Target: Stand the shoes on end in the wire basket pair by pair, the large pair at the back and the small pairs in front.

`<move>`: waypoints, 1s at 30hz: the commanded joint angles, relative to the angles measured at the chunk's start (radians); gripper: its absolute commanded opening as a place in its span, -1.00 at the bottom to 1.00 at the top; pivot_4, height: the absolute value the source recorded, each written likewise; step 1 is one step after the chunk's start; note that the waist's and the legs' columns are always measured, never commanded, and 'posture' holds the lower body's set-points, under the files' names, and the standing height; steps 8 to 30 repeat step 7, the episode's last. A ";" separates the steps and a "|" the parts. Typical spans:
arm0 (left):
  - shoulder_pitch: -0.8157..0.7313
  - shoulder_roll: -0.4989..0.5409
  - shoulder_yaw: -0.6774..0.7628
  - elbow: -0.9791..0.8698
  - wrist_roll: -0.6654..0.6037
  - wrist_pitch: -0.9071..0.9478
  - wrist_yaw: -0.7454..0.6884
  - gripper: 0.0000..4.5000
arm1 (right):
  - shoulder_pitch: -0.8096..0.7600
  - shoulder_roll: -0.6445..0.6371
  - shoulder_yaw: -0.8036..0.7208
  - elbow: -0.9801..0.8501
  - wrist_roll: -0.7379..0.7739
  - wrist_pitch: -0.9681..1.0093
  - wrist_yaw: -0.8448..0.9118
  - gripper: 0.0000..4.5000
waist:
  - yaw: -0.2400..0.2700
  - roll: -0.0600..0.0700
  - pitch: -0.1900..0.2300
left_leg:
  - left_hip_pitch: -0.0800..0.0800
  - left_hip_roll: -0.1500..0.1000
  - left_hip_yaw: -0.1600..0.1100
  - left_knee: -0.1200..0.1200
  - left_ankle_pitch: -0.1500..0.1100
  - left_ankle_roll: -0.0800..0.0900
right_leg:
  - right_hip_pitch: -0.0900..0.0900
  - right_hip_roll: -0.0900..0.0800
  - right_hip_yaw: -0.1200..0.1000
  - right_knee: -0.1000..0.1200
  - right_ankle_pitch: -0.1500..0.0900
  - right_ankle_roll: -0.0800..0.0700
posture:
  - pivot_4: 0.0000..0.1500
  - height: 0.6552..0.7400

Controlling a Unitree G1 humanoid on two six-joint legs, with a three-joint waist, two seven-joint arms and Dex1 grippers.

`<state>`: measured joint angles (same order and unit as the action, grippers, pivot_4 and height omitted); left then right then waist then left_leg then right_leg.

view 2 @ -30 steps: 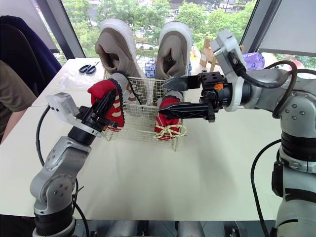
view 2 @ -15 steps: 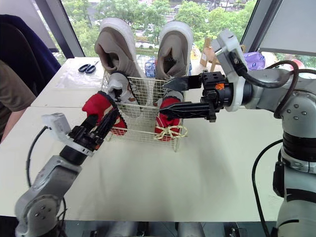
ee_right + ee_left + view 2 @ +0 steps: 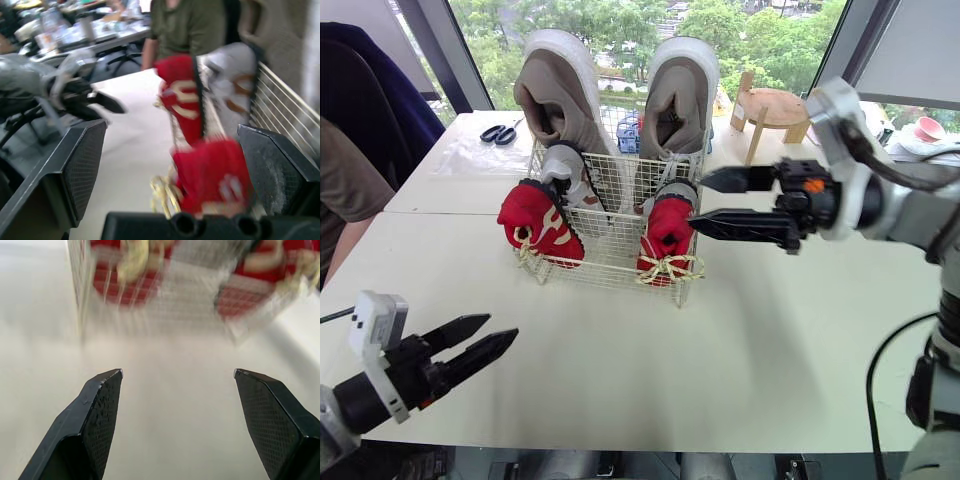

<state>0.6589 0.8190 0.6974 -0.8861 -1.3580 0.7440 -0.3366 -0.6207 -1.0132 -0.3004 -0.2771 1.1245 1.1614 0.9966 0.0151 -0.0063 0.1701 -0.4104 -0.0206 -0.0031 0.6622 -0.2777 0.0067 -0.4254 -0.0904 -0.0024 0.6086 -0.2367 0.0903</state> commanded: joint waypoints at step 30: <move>0.013 0.011 -0.079 0.114 0.183 0.006 -0.180 0.62 | 0.500 -0.070 -0.090 -0.054 -0.176 -0.117 0.077 1.00 | -0.013 0.004 0.000 | 0.000 0.001 0.004 -0.002 0.001 0.004 | 0.001 0.000 0.000 0.000 0.000 0.000 | 1.00 1.00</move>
